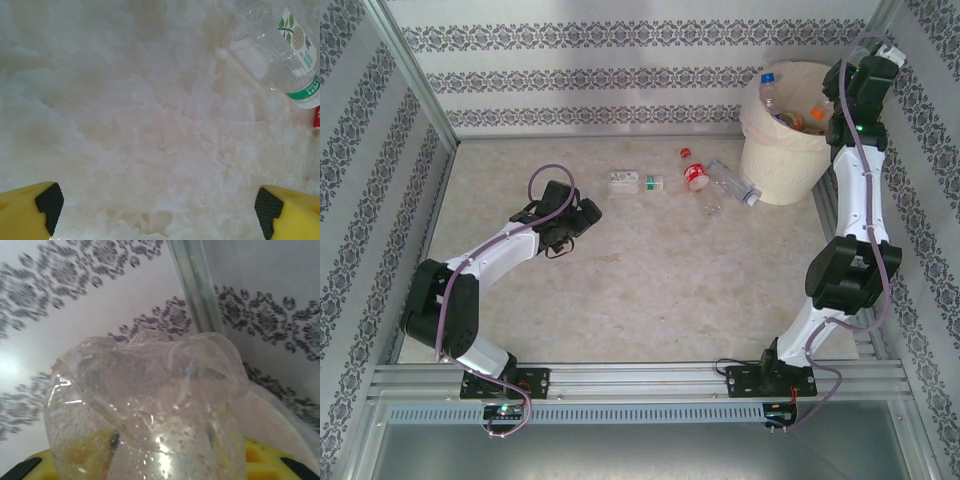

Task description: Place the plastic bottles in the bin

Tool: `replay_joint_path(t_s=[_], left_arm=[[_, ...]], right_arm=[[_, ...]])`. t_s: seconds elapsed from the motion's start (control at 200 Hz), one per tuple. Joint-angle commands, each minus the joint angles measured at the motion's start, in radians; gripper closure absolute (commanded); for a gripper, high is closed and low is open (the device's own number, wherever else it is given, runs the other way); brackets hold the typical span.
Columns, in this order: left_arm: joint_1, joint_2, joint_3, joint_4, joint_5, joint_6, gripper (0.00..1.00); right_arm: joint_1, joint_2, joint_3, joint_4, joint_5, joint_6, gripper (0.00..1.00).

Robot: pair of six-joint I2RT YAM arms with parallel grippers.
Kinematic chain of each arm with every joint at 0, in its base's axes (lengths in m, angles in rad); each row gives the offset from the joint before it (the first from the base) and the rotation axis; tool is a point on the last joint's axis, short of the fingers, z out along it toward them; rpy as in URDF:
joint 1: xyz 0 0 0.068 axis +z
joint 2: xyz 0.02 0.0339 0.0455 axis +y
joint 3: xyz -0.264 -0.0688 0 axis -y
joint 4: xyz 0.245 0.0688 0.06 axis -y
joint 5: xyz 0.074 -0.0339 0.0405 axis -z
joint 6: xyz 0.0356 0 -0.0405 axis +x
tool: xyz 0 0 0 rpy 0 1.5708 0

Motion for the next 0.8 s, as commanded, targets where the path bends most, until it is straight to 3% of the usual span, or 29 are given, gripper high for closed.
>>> replay_joint_path(t_s=[0.0,0.13,0.35,0.55,0.794], left_arm=[[-0.008,0.006,0.019,0.035,0.008,-0.007,0.0],[-0.008,0.022,0.026,0.039,0.016,-0.004,0.0],[-0.013,0.063,0.047,0.048,0.037,0.002,0.0],[-0.028,0.114,0.099,0.045,0.055,0.005,0.0],[-0.037,0.176,0.198,0.065,0.097,0.004,0.0]], right_arm=[[0.017,0.003,0.015,-0.001,0.157,-0.178,0.59],[0.016,-0.01,-0.085,0.091,0.256,-0.252,0.54],[0.031,0.043,-0.122,0.237,0.296,-0.367,0.49],[0.067,0.075,-0.071,0.24,0.469,-0.45,0.19],[0.087,-0.007,-0.087,0.168,0.453,-0.366,0.02]])
